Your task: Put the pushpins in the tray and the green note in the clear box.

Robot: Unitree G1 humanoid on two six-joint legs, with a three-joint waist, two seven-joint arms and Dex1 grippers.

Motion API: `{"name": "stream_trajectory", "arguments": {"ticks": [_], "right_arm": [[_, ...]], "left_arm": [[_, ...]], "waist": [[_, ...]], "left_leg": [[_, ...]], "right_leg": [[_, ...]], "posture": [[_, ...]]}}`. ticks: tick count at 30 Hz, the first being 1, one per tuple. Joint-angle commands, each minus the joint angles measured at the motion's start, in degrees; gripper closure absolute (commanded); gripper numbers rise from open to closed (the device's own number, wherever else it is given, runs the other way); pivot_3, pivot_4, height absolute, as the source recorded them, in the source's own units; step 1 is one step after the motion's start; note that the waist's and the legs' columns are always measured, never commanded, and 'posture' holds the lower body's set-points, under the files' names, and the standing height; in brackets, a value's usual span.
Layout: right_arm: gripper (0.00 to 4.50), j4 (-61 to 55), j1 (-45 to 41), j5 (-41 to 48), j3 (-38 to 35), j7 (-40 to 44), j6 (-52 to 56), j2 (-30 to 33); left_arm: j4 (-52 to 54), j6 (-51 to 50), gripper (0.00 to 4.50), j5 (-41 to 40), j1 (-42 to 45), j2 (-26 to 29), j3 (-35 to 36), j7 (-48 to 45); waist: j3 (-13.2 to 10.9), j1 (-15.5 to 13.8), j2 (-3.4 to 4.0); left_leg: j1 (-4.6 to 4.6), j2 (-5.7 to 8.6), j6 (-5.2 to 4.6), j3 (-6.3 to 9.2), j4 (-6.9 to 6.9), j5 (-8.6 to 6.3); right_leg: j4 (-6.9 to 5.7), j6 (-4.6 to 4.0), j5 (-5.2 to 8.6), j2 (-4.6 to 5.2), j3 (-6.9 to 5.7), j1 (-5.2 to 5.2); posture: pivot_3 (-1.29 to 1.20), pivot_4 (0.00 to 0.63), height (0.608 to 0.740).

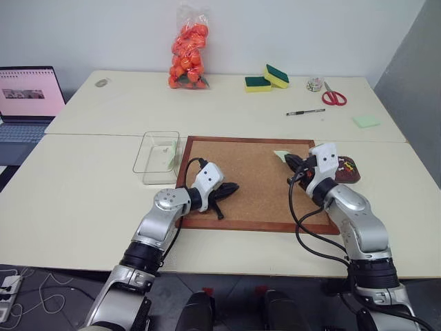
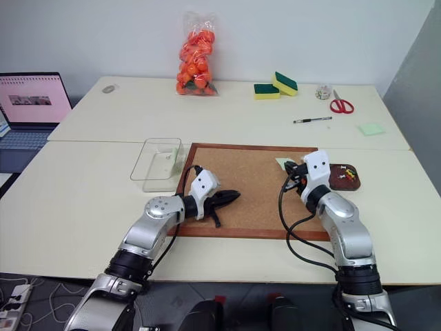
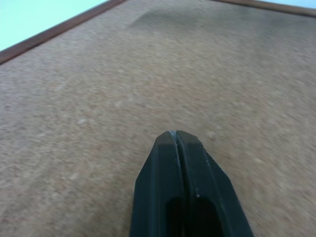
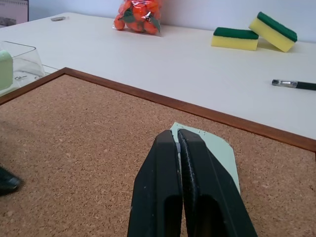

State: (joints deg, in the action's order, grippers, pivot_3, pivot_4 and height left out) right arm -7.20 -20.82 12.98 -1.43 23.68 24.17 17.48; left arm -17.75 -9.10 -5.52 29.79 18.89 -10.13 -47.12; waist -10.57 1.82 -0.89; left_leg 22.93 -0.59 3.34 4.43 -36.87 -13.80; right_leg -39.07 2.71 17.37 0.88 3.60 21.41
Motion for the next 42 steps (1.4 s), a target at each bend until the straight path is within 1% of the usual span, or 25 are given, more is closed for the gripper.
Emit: {"name": "stream_trajectory", "arguments": {"ticks": [1,3,6,7,8,9,11,12,13,14,16,17,19,20,30,42], "right_arm": [[4.50,-3.3,-0.3,1.5,-0.8,1.0,1.1,1.0],[4.50,-4.1,-0.6,2.0,-0.8,1.4,1.9,1.3],[4.50,-5.3,-0.9,2.9,-0.9,1.7,3.5,1.8],[4.50,-5.8,-1.0,3.2,-1.1,1.8,4.0,2.0],[4.50,-6.0,-1.1,3.4,-1.1,1.8,4.4,2.1],[4.50,-6.3,-1.1,3.6,-1.1,1.9,4.7,2.2],[4.50,-6.5,-1.3,3.8,-1.1,1.8,5.0,2.3],[4.50,-6.6,-1.3,3.8,-1.1,1.8,5.1,2.4],[4.50,-6.7,-1.3,3.9,-1.1,1.9,5.2,2.4],[4.50,-6.8,-1.3,3.9,-1.0,1.9,5.3,2.4],[4.50,-6.9,-1.3,4.0,-1.0,1.8,5.3,2.5],[4.50,-7.0,-1.3,4.1,-1.0,1.8,5.4,2.5],[4.50,-7.2,-1.3,4.3,-1.0,1.8,5.5,2.5],[4.50,-7.3,-1.4,4.4,-1.0,1.7,5.7,2.5],[4.50,-8.4,-1.8,5.8,-0.9,2.3,7.4,2.9],[4.50,-13.6,-2.7,10.3,-0.3,4.1,14.1,3.4]], "left_arm": [[0.2,7.2,3.61,-0.6,3.6,1.6,1.2,-3.2],[0.0,9.5,3.18,-1.4,4.8,1.8,1.5,-4.7],[-0.6,10.9,2.72,-3.2,6.4,1.8,2.5,-6.9],[-0.8,10.3,2.39,-3.9,6.8,1.8,2.8,-7.6],[-1.0,9.5,2.25,-4.7,7.1,1.8,3.1,-8.4],[-1.1,8.5,1.96,-5.5,7.3,1.7,3.4,-8.7],[-1.4,7.1,1.73,-6.7,7.6,1.4,4.1,-9.0],[-1.4,7.0,1.43,-6.8,7.7,1.3,4.2,-9.1],[-1.4,7.1,1.26,-6.8,7.8,1.4,4.1,-9.3],[-1.3,7.2,0.98,-6.8,7.7,1.3,4.0,-9.4],[-1.1,7.4,0.70,-6.7,7.6,1.2,3.8,-9.6],[-1.0,7.5,0.43,-6.6,7.5,1.1,3.6,-9.6],[-0.8,7.7,0.10,-6.3,7.2,0.8,3.4,-9.5],[-0.8,7.9,0.01,-6.3,7.1,0.7,3.4,-9.4],[-5.1,14.6,0.01,-3.2,9.7,-0.2,3.2,-7.7],[-17.4,27.1,0.01,-0.6,18.8,-0.7,0.6,-15.1]], "waist": [[0.0,0.0,0.00],[0.0,0.0,0.00],[0.0,0.0,0.00],[0.0,0.0,0.00],[0.0,0.0,0.00],[0.0,0.1,0.00],[0.0,0.1,0.00],[0.0,0.1,0.00],[0.0,0.1,0.00],[0.0,0.1,-0.01],[0.0,0.0,-0.01],[0.0,0.0,-0.01],[0.0,0.0,-0.01],[0.0,0.0,-0.01],[0.0,0.0,-0.01],[0.0,0.1,-0.02]], "left_leg": [[0.00,0.00,0.00,0.00,0.01,0.00],[0.03,-0.01,0.00,-0.01,0.04,0.00],[0.05,-0.01,0.00,-0.03,0.06,0.00],[0.05,-0.01,0.00,-0.03,0.06,0.00],[0.06,-0.01,0.00,-0.03,0.06,0.00],[0.06,-0.01,0.00,-0.03,0.06,0.00],[0.06,-0.01,0.00,-0.03,0.06,0.00],[0.06,-0.01,0.00,-0.03,0.06,0.00],[0.06,-0.01,0.00,-0.03,0.05,0.00],[0.06,-0.01,0.00,-0.03,0.05,0.00],[0.06,0.00,0.00,-0.03,0.05,0.00],[0.06,0.00,0.00,-0.02,0.05,0.00],[0.06,0.00,0.00,-0.02,0.05,0.00],[0.06,0.00,0.00,-0.02,0.05,0.00],[0.06,0.00,0.00,-0.02,0.05,0.00],[0.08,0.00,0.00,-0.02,0.05,0.00]], "right_leg": [[0.00,0.00,0.00,-0.01,0.00,0.01],[0.01,0.00,0.00,-0.02,0.01,0.05],[0.04,-0.01,0.00,-0.02,0.02,0.06],[0.04,-0.01,0.00,-0.01,0.03,0.06],[0.05,-0.01,0.00,-0.01,0.03,0.07],[0.05,-0.01,0.00,-0.01,0.03,0.07],[0.05,-0.01,0.00,-0.01,0.03,0.07],[0.05,-0.01,0.00,-0.01,0.03,0.07],[0.05,-0.01,0.00,-0.01,0.02,0.07],[0.05,-0.01,0.00,-0.01,0.02,0.07],[0.05,-0.01,0.00,-0.01,0.02,0.07],[0.05,-0.01,0.00,-0.01,0.02,0.07],[0.05,-0.01,0.00,-0.01,0.02,0.07],[0.05,-0.01,0.00,-0.01,0.02,0.07],[0.05,-0.01,0.00,-0.01,0.02,0.07],[0.06,-0.01,0.00,-0.03,0.01,0.08]], "posture": [[0.00,0.150,0.740],[0.00,0.150,0.740],[0.00,0.150,0.740],[0.00,0.150,0.740],[0.00,0.150,0.740],[0.00,0.150,0.740],[0.00,0.150,0.740],[0.00,0.150,0.740],[0.00,0.150,0.740],[0.00,0.150,0.740],[0.00,0.150,0.740],[0.00,0.150,0.740],[0.00,0.150,0.740],[0.00,0.150,0.740],[0.00,0.150,0.740],[0.00,0.150,0.740]]}}
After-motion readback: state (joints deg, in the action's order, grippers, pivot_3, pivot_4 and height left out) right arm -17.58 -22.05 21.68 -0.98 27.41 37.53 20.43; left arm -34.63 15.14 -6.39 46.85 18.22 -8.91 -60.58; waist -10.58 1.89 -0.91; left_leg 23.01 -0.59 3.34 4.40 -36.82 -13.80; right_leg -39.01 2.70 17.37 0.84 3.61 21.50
